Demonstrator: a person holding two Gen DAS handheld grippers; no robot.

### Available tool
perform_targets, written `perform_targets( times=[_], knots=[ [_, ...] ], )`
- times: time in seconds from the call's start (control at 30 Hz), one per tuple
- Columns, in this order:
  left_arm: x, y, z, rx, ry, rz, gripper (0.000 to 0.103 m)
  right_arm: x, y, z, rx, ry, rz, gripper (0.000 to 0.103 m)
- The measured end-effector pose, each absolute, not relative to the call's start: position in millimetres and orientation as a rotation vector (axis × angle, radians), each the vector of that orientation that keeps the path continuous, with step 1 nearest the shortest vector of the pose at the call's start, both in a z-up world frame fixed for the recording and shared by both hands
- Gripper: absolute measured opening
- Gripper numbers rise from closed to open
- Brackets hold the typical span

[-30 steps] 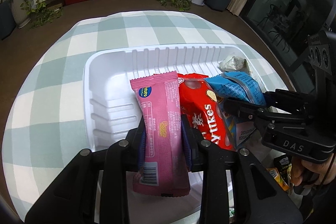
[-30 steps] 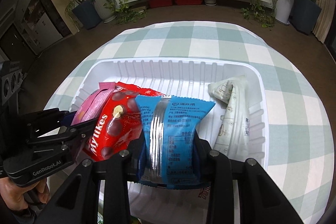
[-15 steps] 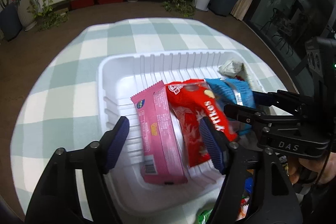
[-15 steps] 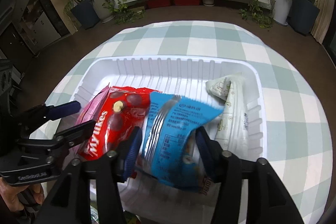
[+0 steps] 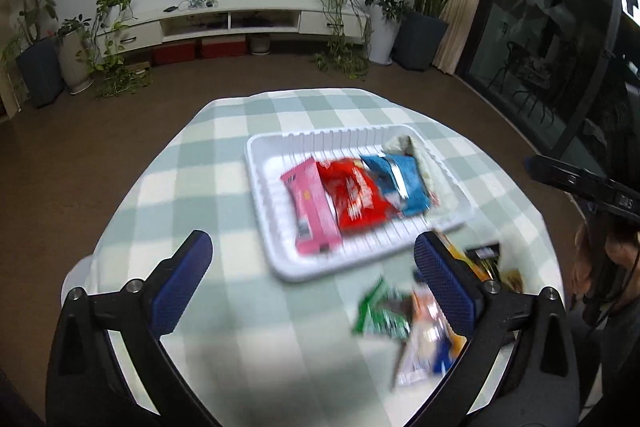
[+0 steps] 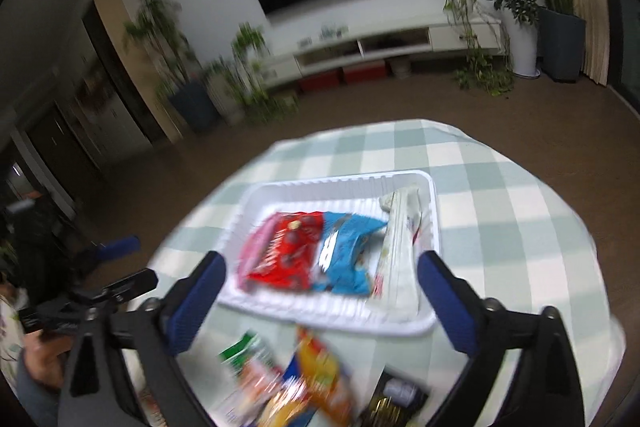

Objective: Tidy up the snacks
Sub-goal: 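Move the left tool toward the red-and-white wrapped candies on the table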

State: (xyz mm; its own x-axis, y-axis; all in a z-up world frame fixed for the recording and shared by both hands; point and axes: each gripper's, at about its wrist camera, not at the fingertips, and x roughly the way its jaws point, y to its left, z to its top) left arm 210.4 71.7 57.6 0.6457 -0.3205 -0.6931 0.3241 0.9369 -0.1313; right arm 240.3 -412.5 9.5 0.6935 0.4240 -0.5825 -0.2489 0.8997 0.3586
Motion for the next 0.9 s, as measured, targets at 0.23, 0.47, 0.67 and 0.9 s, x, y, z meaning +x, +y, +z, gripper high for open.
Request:
perform_targets(
  times=[0.23,0.47,0.67,0.9],
  knots=[
    [120,82,30,0.22,0.894,-0.563,0.102,129,-402,-22,0.26,0.705,0.542,0.102],
    [60,75,4,0.61,0.981,-0.711,0.102,79,-351,-58,0.11,0.806,0.739,0.102],
    [64,69,-18,0.721,1.025,-0.746,0.102,67,-324,-73,0.08,0.853,0.803,0.099],
    [80,66,-36,0.767,1.046,-0.865,0.101,62,-321,-80,0.058,0.887,0.825,0.096]
  ],
)
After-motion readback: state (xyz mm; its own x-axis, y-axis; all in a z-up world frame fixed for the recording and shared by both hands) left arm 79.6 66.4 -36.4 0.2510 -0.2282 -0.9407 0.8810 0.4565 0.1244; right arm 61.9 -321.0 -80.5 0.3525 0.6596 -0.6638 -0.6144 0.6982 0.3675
